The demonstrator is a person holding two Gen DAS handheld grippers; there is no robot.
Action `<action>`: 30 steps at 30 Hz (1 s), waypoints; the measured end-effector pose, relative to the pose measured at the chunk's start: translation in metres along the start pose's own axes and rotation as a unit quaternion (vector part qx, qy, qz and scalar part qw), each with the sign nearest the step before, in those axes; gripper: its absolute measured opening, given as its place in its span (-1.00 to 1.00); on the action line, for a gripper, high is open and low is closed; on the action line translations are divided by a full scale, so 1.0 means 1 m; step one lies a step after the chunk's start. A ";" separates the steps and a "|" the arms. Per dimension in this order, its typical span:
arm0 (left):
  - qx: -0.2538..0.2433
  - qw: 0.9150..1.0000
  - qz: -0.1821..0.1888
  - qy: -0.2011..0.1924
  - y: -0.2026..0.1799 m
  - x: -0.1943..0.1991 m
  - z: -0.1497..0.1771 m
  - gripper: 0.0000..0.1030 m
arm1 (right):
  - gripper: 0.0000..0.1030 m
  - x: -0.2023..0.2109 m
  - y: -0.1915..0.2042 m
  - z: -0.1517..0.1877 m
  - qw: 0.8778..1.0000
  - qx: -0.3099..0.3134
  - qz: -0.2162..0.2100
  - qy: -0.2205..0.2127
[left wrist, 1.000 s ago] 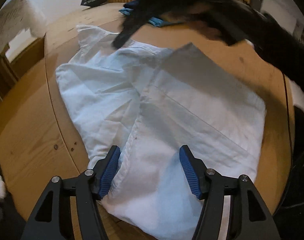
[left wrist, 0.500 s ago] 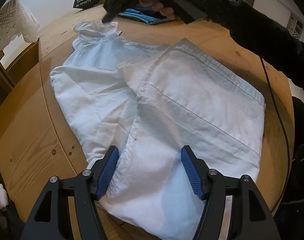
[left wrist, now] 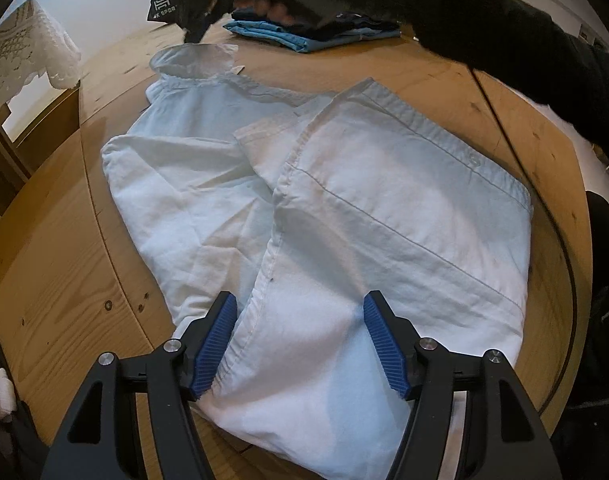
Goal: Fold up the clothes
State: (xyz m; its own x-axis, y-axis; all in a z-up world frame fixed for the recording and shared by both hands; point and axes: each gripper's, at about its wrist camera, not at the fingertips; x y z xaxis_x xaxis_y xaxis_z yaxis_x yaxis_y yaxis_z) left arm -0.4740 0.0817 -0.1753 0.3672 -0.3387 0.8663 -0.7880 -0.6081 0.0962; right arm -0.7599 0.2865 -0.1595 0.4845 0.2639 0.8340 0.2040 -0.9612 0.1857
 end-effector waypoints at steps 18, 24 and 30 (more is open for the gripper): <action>-0.004 1.000 -0.001 -0.009 -0.002 0.000 0.001 0.27 | -0.62 -0.043 0.042 -0.033 0.989 0.011 -0.038 0.139; -0.006 1.000 -0.001 -0.010 -0.002 0.001 0.002 0.27 | -0.91 -0.041 0.036 -0.027 0.990 0.008 -0.038 0.138; -0.005 1.000 -0.002 -0.008 -0.003 0.001 0.005 0.27 | -0.92 -0.031 -0.002 -0.037 0.994 -0.052 -0.040 0.089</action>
State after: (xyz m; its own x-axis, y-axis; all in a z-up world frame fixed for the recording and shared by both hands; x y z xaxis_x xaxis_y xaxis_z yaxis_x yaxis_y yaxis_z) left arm -0.4688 0.0796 -0.1766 0.3774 -0.3476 0.8583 -0.7913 -0.6025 0.1040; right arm -0.8068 0.2772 -0.1665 0.3095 0.3299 0.8918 0.1415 -0.9434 0.2999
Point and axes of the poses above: each gripper's, at about its wrist camera, not at the fingertips, and x roughly against the way its jaws point, y to its left, z to its underside, and after that the axes turned 6 degrees about -z, right-handed
